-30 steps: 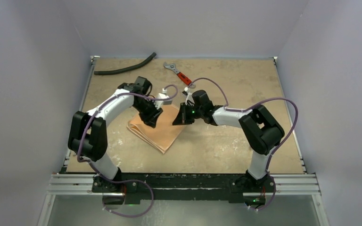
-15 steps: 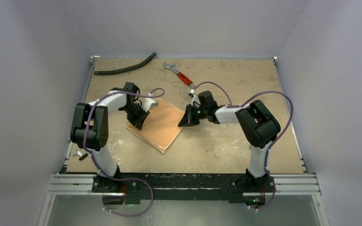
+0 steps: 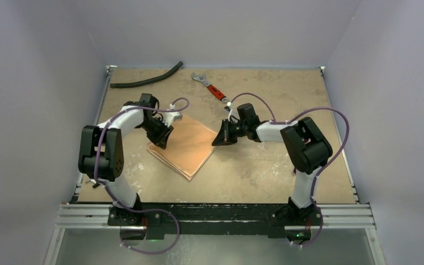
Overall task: Fold the napkin into a case and place the utensils inside
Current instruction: Smooth out the upper triangle-folded napkin at the center of the board.
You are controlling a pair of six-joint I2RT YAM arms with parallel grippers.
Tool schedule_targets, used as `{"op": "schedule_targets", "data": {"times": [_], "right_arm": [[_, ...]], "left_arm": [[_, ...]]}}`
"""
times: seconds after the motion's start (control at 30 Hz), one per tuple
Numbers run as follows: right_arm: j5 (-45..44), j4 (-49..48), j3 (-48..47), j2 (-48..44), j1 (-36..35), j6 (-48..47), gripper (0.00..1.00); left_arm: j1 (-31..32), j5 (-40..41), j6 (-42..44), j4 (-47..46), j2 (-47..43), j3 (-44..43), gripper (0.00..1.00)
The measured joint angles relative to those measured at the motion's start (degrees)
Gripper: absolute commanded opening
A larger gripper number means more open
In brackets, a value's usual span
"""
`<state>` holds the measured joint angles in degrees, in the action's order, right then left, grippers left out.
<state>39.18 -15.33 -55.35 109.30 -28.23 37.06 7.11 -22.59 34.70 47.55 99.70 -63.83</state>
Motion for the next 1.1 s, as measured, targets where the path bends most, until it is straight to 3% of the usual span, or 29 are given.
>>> {"op": "schedule_targets", "data": {"times": [0.3, 0.6, 1.1], "right_arm": [[2.56, 0.48, -4.72, -1.27, 0.5, -0.28, 0.02], [2.47, 0.42, -5.49, 5.31, 2.54, -1.33, 0.0], [4.44, -3.3, -3.74, 7.45, 4.66, -1.25, 0.0]], "left_arm": [[0.0, -1.9, 0.46, 1.44, -5.97, -2.93, 0.23], [-1.18, 4.07, 2.45, -1.33, -6.67, 5.57, 0.09], [-4.44, 7.04, 4.02, -5.92, -6.6, 8.87, 0.06]]}}
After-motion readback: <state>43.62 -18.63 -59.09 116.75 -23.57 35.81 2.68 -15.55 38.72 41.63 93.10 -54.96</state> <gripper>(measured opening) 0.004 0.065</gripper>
